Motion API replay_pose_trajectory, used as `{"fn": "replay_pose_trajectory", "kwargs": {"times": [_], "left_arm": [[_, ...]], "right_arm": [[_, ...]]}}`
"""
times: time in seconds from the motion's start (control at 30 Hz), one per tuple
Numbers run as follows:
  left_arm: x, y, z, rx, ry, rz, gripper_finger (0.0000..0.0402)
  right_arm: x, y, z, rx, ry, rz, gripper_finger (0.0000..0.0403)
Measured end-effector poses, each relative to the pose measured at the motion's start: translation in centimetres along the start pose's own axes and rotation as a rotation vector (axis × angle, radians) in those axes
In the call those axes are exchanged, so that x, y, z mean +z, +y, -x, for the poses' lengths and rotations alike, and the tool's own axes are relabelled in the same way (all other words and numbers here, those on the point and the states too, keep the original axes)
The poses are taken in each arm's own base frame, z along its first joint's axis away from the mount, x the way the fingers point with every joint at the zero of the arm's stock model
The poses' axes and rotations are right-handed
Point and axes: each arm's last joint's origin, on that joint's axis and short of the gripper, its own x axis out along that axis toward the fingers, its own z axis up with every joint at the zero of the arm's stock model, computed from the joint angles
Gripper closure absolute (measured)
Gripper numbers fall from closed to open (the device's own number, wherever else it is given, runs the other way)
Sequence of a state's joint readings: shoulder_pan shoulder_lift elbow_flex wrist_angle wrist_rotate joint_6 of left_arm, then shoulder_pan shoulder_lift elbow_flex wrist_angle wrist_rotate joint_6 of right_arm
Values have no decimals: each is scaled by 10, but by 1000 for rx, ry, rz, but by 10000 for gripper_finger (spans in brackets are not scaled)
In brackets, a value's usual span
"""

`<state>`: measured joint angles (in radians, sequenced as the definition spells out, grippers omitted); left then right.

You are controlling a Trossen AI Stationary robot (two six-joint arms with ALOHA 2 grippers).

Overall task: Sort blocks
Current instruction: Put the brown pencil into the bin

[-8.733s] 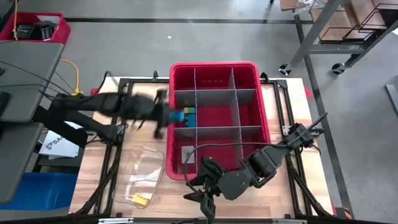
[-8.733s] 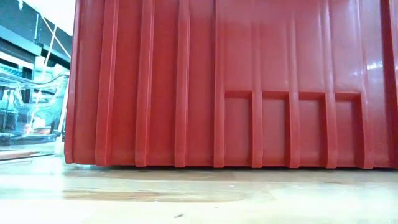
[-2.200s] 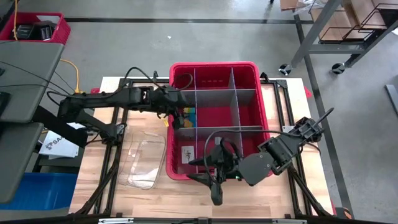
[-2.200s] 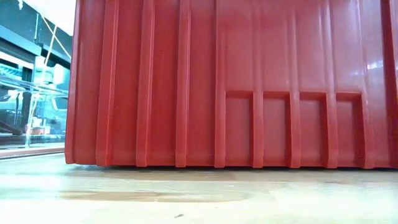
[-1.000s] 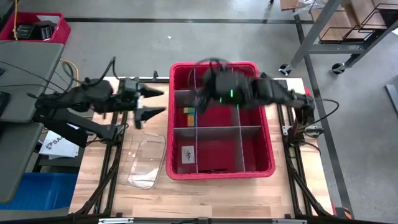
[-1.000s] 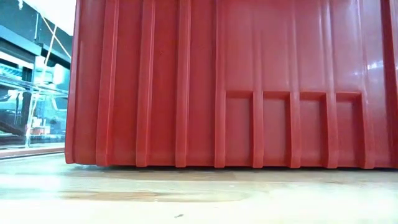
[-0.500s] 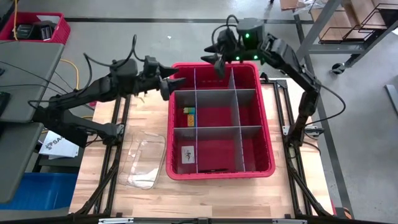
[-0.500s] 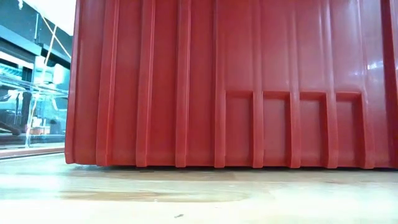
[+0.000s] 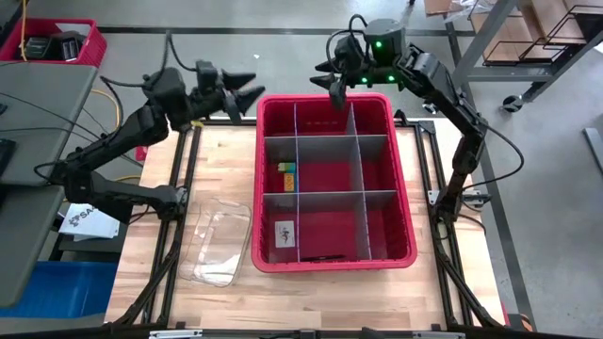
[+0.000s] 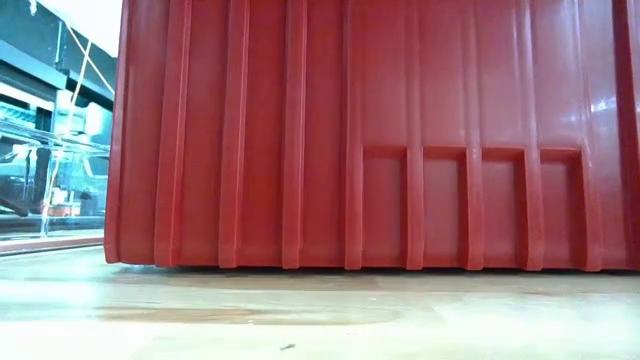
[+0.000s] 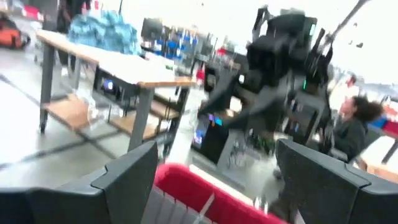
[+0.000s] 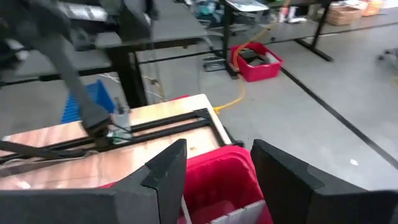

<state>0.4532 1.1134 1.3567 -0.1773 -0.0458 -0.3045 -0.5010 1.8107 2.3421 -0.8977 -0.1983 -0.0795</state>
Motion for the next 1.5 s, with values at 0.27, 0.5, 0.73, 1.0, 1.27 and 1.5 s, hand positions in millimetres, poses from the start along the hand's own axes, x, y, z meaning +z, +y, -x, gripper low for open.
{"fn": "replay_pose_trajectory", "kwargs": {"times": [0.27,0.5,0.73,1.0,1.27,1.5], "left_arm": [[13,26,2,85,-83,126,81],[18,32,3,229,-193,256,81],[19,35,5,332,-252,312,81],[20,36,5,372,-286,369,81],[21,35,8,358,-287,377,81],[21,34,8,342,-266,325,81]], "right_arm": [[-4,-24,5,-106,31,47,226],[-11,-65,18,-255,70,96,226],[-21,-99,34,-278,92,-14,226],[-23,-111,41,-269,77,-72,226],[-22,-111,41,-266,68,-64,226],[-20,-110,40,-269,48,-71,226]]}}
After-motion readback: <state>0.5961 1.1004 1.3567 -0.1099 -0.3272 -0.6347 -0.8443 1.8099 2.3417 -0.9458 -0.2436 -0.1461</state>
